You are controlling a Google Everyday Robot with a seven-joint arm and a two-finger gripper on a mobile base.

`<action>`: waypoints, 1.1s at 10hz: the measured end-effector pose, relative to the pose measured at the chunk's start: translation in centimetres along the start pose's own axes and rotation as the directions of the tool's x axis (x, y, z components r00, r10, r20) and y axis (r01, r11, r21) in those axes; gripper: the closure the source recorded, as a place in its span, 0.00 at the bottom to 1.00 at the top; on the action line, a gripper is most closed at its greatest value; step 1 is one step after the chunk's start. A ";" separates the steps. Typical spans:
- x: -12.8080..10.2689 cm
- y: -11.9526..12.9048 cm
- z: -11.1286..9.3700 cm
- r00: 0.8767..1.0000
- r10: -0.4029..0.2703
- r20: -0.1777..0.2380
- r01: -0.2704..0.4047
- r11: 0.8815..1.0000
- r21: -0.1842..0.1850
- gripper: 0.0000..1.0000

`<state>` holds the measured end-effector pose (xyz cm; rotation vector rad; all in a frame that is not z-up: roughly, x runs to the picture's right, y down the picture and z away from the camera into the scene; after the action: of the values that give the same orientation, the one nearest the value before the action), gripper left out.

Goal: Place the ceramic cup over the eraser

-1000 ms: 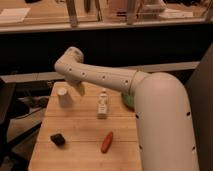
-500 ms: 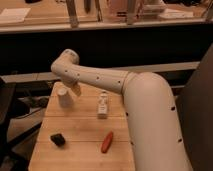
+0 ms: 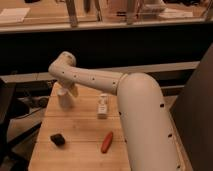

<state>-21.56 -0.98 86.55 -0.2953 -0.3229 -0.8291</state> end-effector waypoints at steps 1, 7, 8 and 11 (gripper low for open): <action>-0.2 -0.3 0.4 1.000 -0.007 0.006 0.007 1.000 0.003 0.20; -0.4 -0.6 1.9 0.998 -0.038 0.040 0.038 0.999 0.007 0.20; -0.5 -0.7 2.1 0.998 -0.044 0.047 0.044 0.999 0.006 0.20; -0.3 -0.8 2.5 0.997 -0.051 0.065 0.052 0.999 -0.001 0.20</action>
<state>-22.74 -0.33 88.78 -0.3182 -0.3909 -0.8720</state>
